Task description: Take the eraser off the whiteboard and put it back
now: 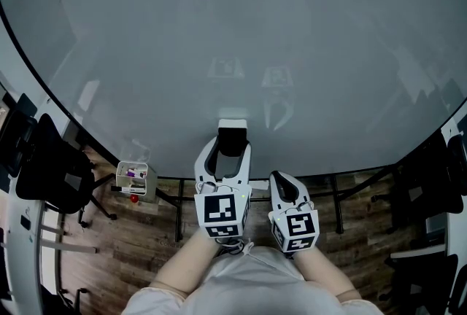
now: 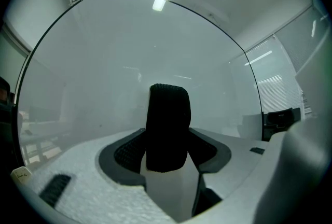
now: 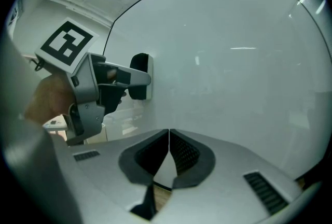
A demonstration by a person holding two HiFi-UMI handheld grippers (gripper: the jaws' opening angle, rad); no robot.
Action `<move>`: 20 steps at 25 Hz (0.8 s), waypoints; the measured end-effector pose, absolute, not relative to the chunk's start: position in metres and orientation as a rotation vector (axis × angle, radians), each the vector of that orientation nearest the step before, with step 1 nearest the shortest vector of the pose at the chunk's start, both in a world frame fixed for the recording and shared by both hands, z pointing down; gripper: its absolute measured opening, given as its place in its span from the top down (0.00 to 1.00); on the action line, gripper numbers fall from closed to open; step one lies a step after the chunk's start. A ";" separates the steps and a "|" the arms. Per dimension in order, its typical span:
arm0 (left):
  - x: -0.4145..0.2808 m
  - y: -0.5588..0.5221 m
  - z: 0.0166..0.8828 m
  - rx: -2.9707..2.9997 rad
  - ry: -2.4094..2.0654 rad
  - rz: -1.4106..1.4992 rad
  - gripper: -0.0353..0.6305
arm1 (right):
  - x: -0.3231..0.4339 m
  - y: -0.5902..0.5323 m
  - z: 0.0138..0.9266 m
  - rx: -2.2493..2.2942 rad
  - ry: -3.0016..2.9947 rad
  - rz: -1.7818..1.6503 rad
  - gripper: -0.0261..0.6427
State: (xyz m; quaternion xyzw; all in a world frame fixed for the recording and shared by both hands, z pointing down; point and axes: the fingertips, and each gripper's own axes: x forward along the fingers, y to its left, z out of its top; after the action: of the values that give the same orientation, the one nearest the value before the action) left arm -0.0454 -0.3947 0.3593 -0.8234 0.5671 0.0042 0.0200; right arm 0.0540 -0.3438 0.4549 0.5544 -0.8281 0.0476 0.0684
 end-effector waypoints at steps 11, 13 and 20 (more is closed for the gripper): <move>-0.050 -0.353 0.370 -2.567 1.736 0.001 0.59 | 0.051 -0.320 0.454 1.664 -2.498 0.131 0.92; -0.048 -0.345 0.375 -2.574 1.721 0.002 0.69 | 0.049 -0.314 0.456 1.655 -2.500 0.138 0.92; -0.051 -0.322 0.397 -2.583 1.767 -0.031 0.87 | 0.048 -0.298 0.459 1.639 -2.511 0.143 0.92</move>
State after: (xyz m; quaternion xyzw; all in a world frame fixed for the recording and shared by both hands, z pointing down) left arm -0.0508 -0.3216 0.3974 -0.8252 0.5647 -0.0100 0.0058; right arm 0.0481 -0.2978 0.4591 0.5446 -0.8344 0.0475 0.0697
